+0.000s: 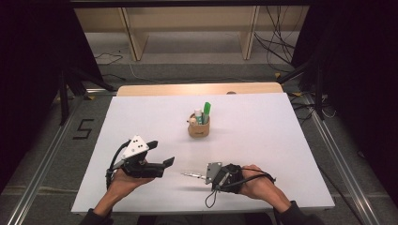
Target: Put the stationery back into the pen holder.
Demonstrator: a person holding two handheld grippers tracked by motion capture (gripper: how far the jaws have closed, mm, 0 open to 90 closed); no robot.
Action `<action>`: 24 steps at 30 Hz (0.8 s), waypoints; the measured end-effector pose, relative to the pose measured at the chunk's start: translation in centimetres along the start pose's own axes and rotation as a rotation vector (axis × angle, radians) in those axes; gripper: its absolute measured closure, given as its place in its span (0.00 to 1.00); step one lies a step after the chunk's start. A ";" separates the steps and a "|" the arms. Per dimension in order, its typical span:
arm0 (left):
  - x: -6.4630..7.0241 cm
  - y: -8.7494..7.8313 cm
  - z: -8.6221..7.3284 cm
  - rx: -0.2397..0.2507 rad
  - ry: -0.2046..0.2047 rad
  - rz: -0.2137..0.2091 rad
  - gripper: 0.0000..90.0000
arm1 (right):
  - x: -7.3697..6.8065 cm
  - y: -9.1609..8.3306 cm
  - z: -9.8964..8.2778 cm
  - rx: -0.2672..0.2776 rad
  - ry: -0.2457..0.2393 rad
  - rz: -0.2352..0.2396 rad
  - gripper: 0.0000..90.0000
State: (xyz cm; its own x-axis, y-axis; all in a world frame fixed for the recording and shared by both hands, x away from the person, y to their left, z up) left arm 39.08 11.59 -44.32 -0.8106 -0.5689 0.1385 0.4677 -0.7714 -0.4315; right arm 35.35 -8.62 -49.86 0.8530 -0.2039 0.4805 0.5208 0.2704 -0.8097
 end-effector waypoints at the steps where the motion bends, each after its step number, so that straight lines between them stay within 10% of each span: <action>1: 0.0 0.1 0.1 -0.008 0.002 -0.004 0.18 | 0.0 0.0 0.1 0.006 -0.012 -0.010 0.89; 24: 2.2 3.3 1.5 -0.260 0.054 -0.155 0.18 | 0.0 -0.4 2.5 0.124 -0.284 -0.458 0.89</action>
State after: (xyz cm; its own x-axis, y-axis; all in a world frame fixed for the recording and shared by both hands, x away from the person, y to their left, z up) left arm 39.42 7.35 -44.07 -0.8861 -0.4287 0.1761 0.2366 -0.7452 -0.6235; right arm 35.19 -6.38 -48.71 0.5048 -0.0693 0.8604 0.8267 0.3257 -0.4588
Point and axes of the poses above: each handheld gripper's, and its own axes: y roughly forward along the jaws, z roughly out of its top, x roughly to its right, the point moved 8 cm from there along y, roughly forward along the jaws, and after that the axes turned 11 degrees about -z, right-handed, at the moved point
